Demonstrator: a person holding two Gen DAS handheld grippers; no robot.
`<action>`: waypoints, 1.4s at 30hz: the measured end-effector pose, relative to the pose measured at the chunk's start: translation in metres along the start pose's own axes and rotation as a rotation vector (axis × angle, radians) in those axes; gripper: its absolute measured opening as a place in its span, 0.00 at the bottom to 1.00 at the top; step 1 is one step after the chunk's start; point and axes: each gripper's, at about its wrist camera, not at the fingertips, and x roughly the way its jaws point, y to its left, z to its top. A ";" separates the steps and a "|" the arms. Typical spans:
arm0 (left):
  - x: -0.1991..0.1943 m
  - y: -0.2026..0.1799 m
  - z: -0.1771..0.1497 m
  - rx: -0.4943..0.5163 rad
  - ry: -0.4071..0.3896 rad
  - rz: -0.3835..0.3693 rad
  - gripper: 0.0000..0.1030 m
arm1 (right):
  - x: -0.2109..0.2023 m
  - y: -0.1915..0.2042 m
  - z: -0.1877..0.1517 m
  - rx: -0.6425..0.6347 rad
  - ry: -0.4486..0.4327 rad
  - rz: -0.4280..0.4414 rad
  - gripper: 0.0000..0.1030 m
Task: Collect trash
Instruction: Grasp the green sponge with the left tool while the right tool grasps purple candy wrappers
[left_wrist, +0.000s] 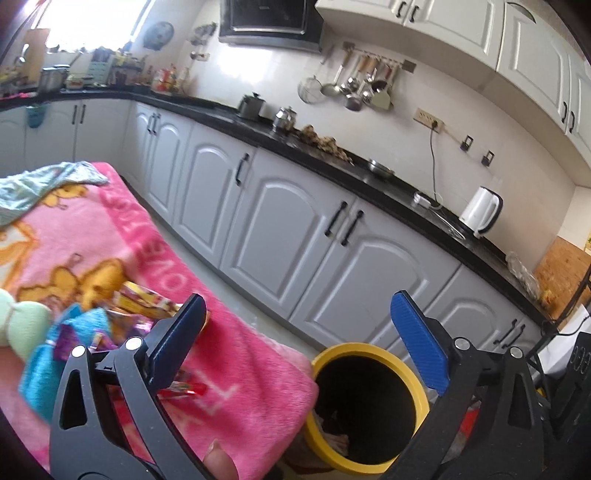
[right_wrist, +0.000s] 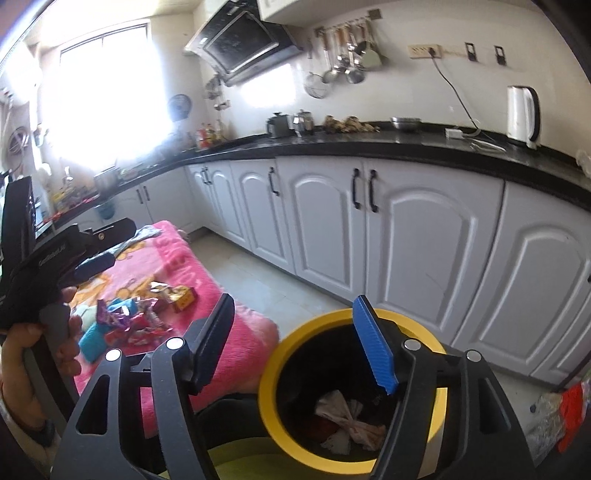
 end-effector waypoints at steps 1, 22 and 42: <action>-0.005 0.004 0.001 -0.002 -0.010 0.007 0.89 | -0.001 0.003 0.000 -0.007 -0.003 0.005 0.64; -0.061 0.068 0.002 -0.056 -0.068 0.101 0.89 | -0.017 0.086 -0.006 -0.208 -0.047 0.110 0.76; -0.103 0.168 -0.001 -0.201 -0.096 0.279 0.89 | 0.021 0.187 -0.021 -0.407 0.049 0.302 0.80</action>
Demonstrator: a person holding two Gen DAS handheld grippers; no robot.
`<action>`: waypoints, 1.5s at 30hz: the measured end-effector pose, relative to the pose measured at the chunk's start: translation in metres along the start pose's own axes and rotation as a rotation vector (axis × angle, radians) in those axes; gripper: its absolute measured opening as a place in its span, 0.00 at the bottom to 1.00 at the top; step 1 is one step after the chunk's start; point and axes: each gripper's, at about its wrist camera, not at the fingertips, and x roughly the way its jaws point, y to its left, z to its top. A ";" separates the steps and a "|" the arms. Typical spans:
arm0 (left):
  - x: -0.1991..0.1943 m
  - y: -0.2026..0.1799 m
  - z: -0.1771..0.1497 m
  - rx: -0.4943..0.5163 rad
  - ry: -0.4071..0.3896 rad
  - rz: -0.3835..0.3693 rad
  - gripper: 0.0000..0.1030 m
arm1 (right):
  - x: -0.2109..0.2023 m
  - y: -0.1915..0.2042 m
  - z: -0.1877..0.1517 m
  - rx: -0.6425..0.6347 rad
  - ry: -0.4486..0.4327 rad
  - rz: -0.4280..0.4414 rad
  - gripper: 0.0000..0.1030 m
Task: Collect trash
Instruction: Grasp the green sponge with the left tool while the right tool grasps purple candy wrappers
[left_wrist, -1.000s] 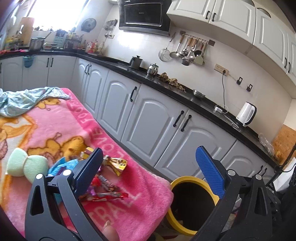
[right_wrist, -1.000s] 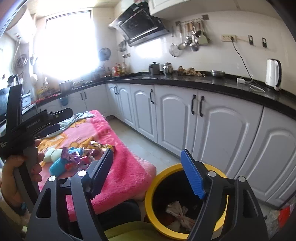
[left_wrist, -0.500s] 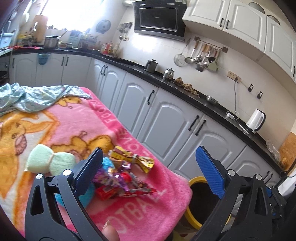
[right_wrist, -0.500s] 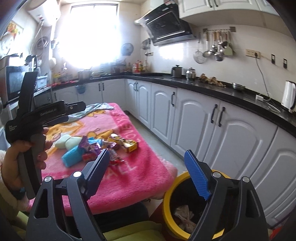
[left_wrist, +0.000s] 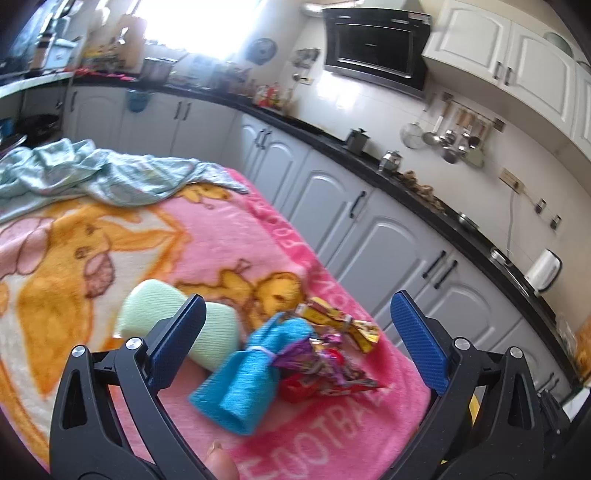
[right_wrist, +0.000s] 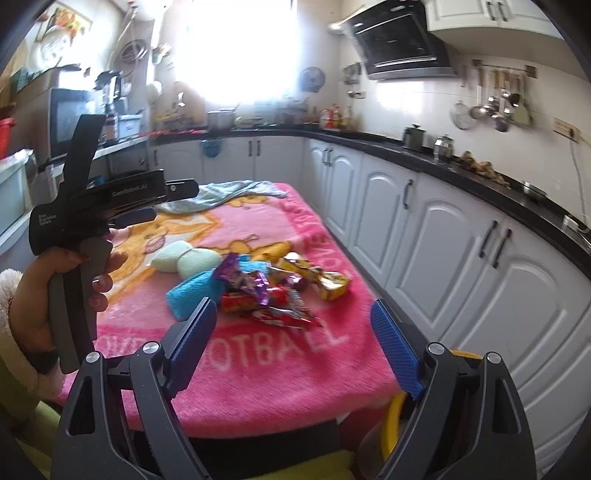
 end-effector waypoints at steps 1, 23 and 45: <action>-0.001 0.004 0.000 -0.007 0.001 0.004 0.89 | 0.004 0.004 0.002 -0.007 0.004 0.011 0.80; 0.041 0.139 -0.003 -0.340 0.133 0.155 0.89 | 0.131 0.050 0.030 -0.063 0.134 0.131 0.80; 0.083 0.134 -0.013 -0.241 0.232 0.258 0.46 | 0.189 0.044 0.027 0.012 0.263 0.196 0.27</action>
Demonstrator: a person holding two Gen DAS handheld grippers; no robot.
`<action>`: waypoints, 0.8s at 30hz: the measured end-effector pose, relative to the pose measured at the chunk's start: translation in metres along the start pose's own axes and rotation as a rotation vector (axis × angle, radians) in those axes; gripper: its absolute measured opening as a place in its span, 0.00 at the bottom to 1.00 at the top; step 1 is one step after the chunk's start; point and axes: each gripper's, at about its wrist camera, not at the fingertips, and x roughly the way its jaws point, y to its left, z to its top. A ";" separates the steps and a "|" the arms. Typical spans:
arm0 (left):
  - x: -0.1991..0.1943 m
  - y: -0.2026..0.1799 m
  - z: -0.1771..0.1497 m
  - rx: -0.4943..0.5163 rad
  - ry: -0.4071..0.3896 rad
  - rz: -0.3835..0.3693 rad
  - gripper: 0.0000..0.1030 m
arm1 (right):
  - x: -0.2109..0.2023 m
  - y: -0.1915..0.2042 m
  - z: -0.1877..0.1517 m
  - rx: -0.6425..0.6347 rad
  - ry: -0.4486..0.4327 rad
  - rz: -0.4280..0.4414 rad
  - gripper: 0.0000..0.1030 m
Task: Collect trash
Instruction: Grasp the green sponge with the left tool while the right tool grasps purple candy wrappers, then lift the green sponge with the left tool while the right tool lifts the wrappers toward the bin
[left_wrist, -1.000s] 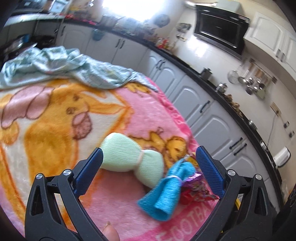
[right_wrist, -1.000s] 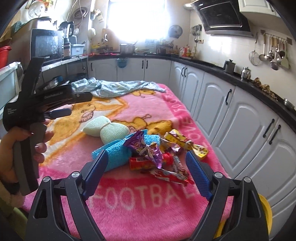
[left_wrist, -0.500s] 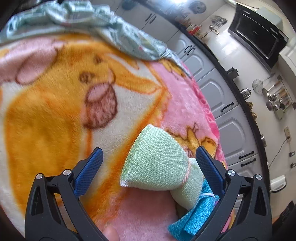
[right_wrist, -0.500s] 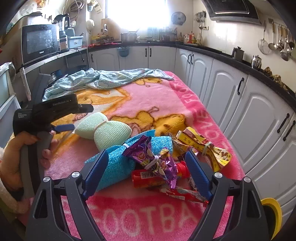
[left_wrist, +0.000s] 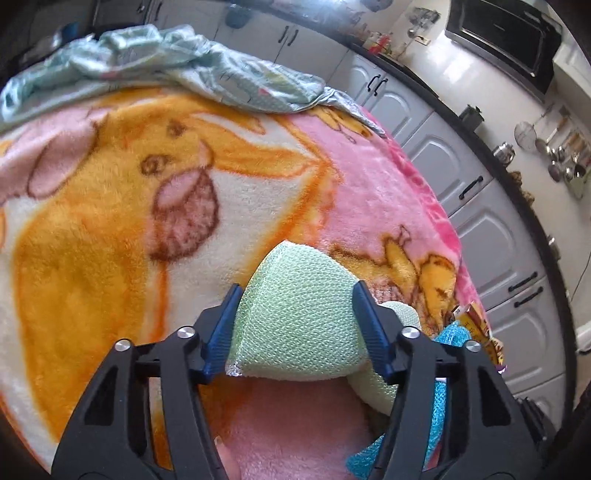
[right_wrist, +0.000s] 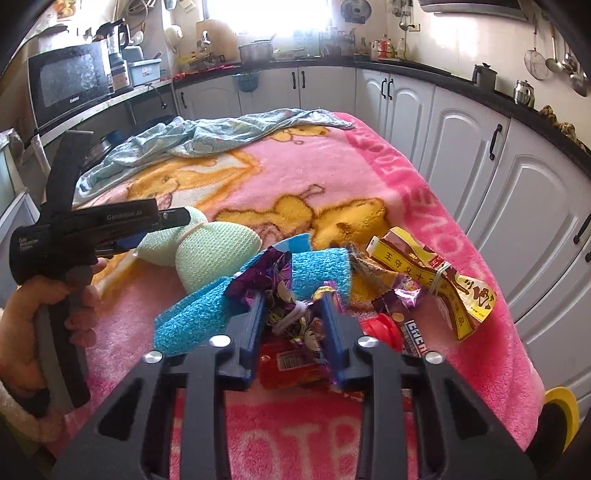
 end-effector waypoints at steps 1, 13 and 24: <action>-0.001 -0.002 -0.001 0.013 -0.005 -0.001 0.41 | 0.000 0.000 0.000 0.000 -0.002 -0.002 0.25; -0.040 -0.013 0.006 0.047 -0.096 -0.123 0.11 | -0.020 0.001 0.001 0.015 -0.054 0.019 0.14; -0.085 -0.058 -0.001 0.167 -0.145 -0.250 0.00 | -0.053 0.008 -0.001 0.037 -0.113 0.053 0.13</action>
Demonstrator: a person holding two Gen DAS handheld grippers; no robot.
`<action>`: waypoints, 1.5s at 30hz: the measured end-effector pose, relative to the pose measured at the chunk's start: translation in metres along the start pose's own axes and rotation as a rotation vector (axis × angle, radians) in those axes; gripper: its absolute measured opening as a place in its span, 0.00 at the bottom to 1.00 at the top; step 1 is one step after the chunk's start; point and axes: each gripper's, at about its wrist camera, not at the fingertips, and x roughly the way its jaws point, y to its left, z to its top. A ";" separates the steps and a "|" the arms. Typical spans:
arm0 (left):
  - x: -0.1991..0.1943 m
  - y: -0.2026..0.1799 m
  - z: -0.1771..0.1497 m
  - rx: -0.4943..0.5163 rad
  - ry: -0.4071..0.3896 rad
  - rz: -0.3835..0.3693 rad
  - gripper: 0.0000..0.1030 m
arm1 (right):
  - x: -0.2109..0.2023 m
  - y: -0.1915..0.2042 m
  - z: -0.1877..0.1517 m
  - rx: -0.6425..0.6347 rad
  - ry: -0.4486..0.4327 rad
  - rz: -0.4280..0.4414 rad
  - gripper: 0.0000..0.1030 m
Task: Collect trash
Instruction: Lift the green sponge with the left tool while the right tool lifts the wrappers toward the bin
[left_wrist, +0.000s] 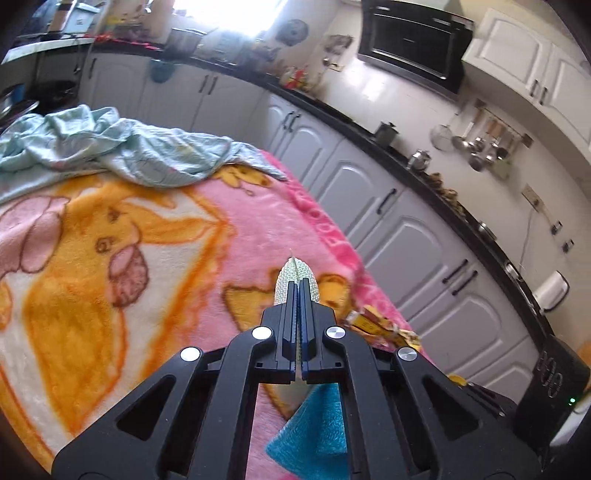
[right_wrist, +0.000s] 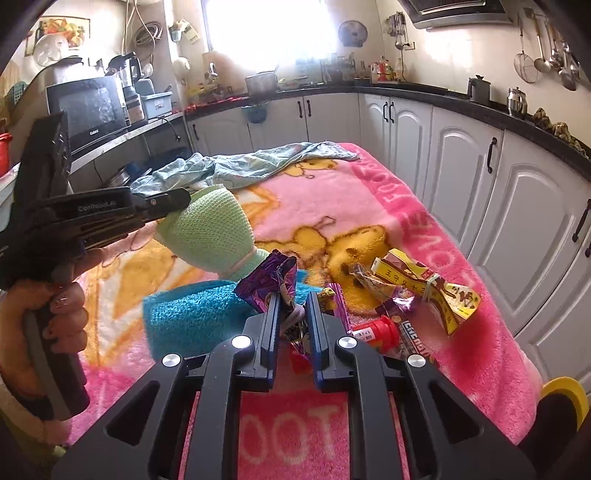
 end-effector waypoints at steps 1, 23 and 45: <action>-0.002 -0.003 -0.001 0.006 0.000 -0.006 0.00 | -0.003 -0.001 -0.001 0.005 -0.005 0.002 0.13; 0.003 -0.042 -0.016 0.101 0.022 -0.033 0.00 | -0.049 -0.074 -0.052 0.114 0.033 -0.243 0.13; -0.022 -0.128 -0.011 0.199 -0.021 -0.213 0.00 | -0.074 -0.119 -0.090 0.069 0.082 -0.427 0.13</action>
